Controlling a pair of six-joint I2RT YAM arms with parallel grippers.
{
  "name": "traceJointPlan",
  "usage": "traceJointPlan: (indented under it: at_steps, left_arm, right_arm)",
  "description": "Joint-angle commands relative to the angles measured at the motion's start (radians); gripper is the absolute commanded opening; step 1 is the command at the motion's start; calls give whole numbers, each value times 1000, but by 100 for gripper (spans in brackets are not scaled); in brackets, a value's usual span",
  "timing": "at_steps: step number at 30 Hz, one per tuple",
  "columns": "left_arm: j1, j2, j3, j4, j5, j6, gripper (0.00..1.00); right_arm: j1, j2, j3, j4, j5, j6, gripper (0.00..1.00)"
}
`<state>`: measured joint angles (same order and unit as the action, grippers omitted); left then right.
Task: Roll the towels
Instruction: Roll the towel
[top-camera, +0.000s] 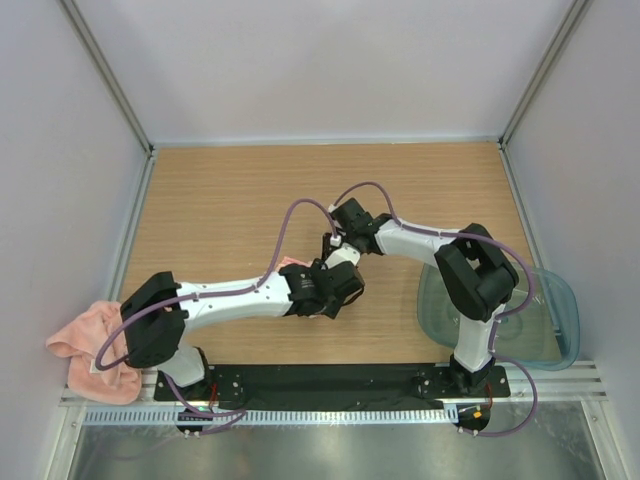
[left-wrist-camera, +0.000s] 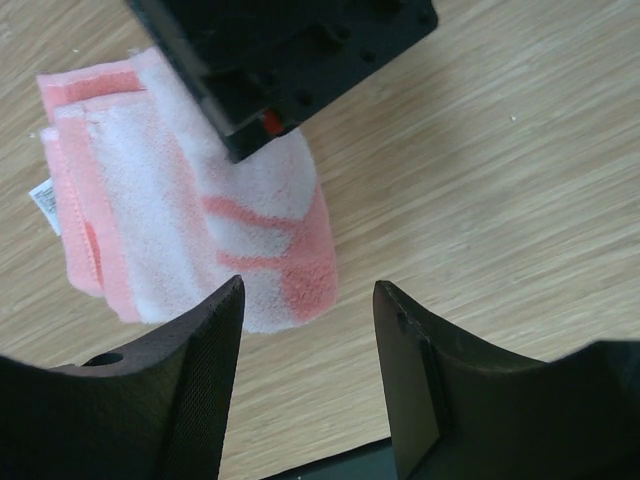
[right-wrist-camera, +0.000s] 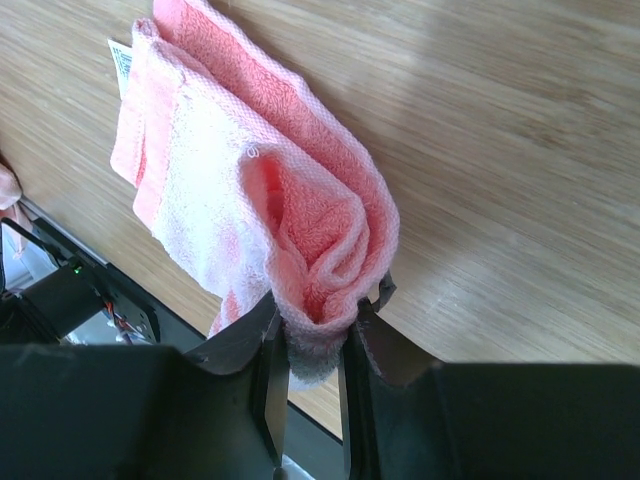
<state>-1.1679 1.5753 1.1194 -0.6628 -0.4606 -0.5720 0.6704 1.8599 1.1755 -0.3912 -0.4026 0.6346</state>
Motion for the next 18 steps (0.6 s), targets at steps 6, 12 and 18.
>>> traceJointPlan:
  at_steps: [6,12,18]
  left_arm:
    - [-24,72,-26,120,-3,-25,56]
    - [-24,100,-69,120,-38,-60,57]
    - [-24,69,-99,109,-94,-85,57]
  right_arm:
    - [21,5,50,-31,-5,-24,28]
    - [21,-1,55,-38,-12,-27,28]
    - [23,2,55,-43,-15,-30,28]
